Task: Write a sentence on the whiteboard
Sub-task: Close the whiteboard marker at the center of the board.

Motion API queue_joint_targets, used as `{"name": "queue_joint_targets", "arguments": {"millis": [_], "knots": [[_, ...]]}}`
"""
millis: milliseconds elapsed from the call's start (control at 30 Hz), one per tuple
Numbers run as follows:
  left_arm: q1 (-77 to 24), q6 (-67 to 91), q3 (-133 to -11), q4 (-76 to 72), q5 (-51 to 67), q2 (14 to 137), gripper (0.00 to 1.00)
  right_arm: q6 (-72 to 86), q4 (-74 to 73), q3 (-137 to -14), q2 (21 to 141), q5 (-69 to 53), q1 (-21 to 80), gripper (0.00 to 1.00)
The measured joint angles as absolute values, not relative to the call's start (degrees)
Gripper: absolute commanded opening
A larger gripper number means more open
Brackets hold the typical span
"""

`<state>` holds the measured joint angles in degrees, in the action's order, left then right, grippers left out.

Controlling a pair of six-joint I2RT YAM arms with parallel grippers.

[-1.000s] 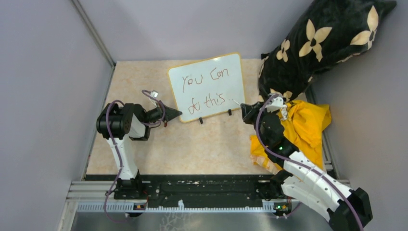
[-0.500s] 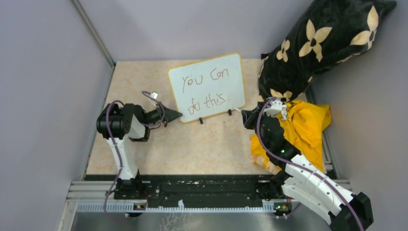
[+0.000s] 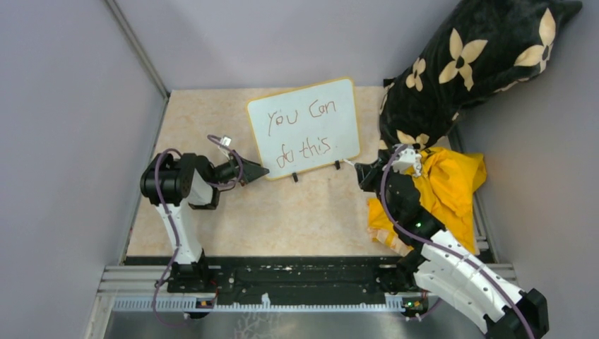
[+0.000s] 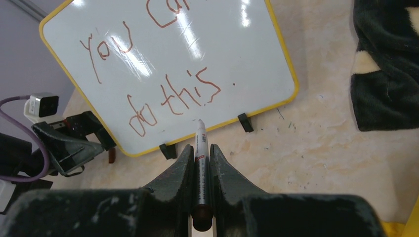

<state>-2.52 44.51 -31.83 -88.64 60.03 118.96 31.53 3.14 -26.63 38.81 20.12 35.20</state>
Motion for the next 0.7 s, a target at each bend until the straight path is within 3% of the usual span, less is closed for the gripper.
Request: {"name": "queue_joint_targets", "arguments": {"millis": [167, 333, 500, 700], "knots": [[-2.13, 42.24, -29.58, -85.27, 59.70, 112.42, 0.99, 30.94, 3.16, -26.63, 37.69, 19.35, 35.20, 0.00], [-2.11, 33.63, -27.92, -66.35, 54.70, 94.85, 0.99, 30.57, 3.57, -26.63, 36.29, 18.90, 35.20, 0.00], [-2.11, 25.52, -31.29, -37.74, 39.31, 75.22, 0.99, 30.02, 3.53, -26.63, 35.62, 17.21, 35.20, 0.00], [-1.98, 26.39, -38.41, -11.14, 19.55, 63.29, 0.99, 29.74, 2.61, -26.81, 34.20, 14.00, 35.29, 0.00]]}}
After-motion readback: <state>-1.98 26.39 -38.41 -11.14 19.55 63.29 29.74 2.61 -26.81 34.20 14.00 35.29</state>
